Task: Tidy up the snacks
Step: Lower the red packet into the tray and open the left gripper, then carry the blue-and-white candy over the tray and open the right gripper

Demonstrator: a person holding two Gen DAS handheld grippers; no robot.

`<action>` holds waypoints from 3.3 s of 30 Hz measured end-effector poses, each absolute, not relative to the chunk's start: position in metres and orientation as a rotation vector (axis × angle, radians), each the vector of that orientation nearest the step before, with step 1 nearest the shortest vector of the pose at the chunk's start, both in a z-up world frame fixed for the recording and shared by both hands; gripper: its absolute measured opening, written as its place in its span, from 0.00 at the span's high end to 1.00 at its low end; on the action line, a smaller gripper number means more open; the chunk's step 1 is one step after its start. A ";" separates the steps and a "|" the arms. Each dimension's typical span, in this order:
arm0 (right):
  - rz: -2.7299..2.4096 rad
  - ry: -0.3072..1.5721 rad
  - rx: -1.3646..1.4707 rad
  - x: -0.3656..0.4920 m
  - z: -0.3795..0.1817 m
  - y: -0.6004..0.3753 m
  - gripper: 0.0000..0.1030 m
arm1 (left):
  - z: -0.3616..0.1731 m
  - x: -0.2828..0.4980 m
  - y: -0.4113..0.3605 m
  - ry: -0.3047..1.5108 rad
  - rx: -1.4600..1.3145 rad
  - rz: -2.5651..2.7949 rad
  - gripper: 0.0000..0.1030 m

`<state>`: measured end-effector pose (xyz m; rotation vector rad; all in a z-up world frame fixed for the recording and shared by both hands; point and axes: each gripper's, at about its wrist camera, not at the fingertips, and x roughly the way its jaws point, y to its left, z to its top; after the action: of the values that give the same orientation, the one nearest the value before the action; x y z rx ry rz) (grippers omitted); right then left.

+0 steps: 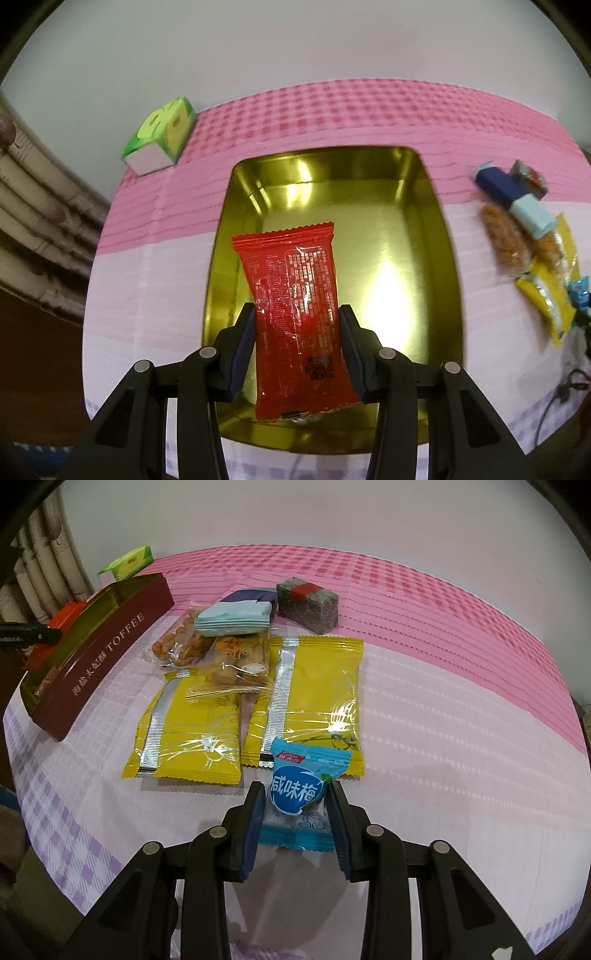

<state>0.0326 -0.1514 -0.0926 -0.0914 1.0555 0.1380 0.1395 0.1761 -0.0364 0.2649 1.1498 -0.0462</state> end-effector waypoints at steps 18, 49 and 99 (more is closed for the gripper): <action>0.119 1.063 -0.084 0.034 -0.093 -0.151 0.69 | -0.064 0.150 0.190 1.210 0.333 -0.047 0.56; 0.060 1.071 -0.039 0.032 -0.089 -0.153 0.75 | -0.031 0.108 0.226 1.095 0.118 0.021 0.45; 0.422 0.982 -0.338 0.108 -0.055 0.123 0.75 | -0.025 0.057 0.286 1.029 -0.110 0.180 0.34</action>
<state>0.1080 0.1233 -0.0547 -0.3380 0.9819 0.4217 0.0574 0.2864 -0.0250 -0.1098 1.0289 0.1795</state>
